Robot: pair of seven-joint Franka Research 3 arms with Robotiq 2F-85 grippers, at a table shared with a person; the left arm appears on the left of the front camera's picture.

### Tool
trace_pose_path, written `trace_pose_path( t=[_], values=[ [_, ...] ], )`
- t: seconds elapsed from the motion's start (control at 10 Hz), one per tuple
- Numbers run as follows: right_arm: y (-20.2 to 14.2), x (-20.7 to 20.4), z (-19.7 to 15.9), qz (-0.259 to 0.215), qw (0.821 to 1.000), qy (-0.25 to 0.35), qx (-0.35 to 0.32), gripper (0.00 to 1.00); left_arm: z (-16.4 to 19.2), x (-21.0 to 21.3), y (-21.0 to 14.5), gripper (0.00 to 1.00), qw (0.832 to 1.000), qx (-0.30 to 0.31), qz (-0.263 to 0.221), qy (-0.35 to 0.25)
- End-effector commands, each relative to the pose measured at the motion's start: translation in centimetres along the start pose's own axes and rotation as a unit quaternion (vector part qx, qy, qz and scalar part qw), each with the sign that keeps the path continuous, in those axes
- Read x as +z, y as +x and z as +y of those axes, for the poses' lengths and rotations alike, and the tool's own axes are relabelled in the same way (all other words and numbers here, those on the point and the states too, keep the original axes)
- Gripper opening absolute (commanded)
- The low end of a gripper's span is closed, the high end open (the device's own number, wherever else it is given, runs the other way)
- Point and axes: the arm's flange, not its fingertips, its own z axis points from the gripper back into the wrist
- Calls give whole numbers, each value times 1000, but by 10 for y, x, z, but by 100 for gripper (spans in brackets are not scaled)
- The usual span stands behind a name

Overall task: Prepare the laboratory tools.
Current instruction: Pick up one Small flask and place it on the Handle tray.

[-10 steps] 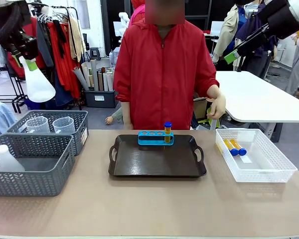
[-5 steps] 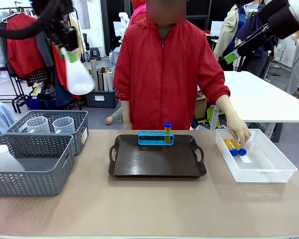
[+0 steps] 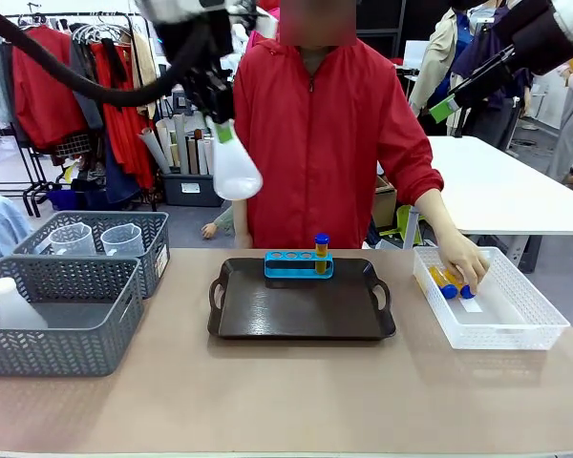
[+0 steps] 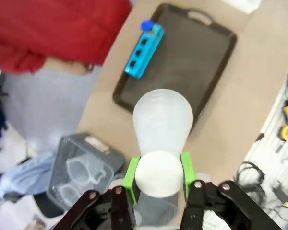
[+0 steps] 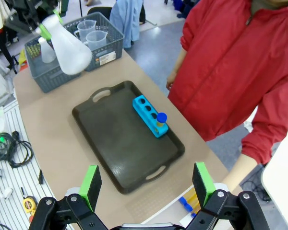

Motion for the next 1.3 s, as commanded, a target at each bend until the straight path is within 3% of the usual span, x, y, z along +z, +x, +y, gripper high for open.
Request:
trace_pose_path(
  t=[0.0, 0.3, 0.6, 1.2],
  values=[
    [-1, 1, 0, -4, 1000, 4, 0, 100, -12, -30, 22, 0, 998, -58, -5, -16],
    [-1, 1, 0, -4, 1000, 4, 0, 100, -33, -90, 53, 0, 992, -121, -4, -27],
    [-1, 1, 0, -4, 1000, 4, 0, 100, -44, -125, 65, 0, 989, -143, 8, -27],
    [-1, 1, 0, -4, 1000, 4, 0, 100, -48, -135, 66, 0, 991, -132, 12, -36]
  ],
)
